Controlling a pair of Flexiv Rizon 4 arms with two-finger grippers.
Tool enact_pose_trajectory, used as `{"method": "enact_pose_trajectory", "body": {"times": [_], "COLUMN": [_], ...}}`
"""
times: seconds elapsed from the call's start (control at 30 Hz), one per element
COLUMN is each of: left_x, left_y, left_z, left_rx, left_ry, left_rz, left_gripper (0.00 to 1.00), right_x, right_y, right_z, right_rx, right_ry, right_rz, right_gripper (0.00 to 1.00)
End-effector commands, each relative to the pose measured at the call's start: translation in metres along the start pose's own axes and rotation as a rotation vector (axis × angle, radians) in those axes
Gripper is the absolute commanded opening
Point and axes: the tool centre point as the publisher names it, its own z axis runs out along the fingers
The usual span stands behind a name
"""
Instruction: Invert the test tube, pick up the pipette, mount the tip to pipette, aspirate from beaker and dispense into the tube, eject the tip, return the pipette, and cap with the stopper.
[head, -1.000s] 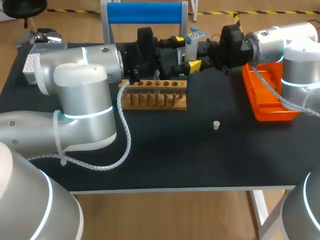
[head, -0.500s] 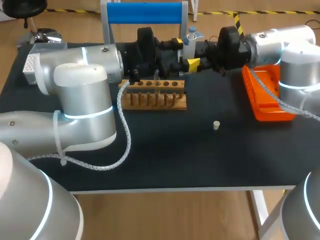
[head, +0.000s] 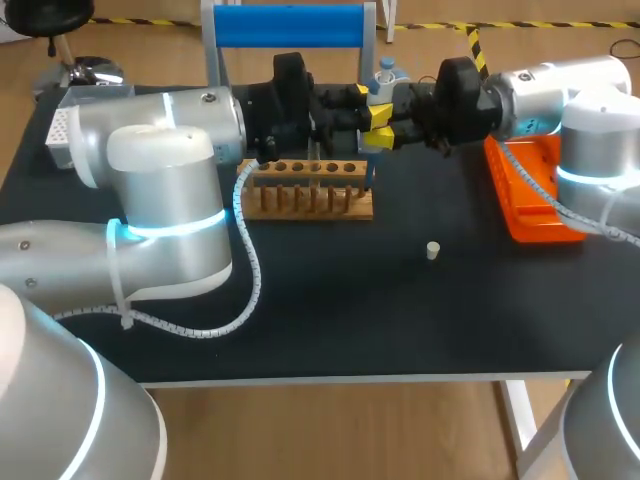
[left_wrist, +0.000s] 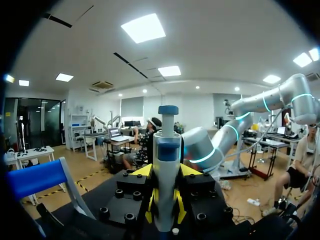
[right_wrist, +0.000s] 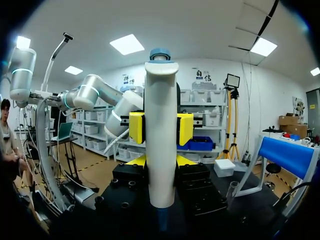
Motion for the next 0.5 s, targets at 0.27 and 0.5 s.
{"method": "enact_pose_trajectory", "body": {"times": [0.27,0.5], "left_x": [0.003,0.003], "left_y": [-0.001,-0.001], "left_z": [0.001,0.001], "left_rx": [-0.004,-0.004], "left_ry": [0.003,0.003], "left_rz": [-0.001,-0.001], "left_gripper": [0.00,0.00], "right_x": [0.001,0.003], "right_y": [0.007,0.011], "right_z": [-0.006,-0.021], "right_rx": [-0.002,-0.024], "right_ry": [0.011,0.006], "right_rz": [0.007,0.010], "right_gripper": [1.00,1.00]}}
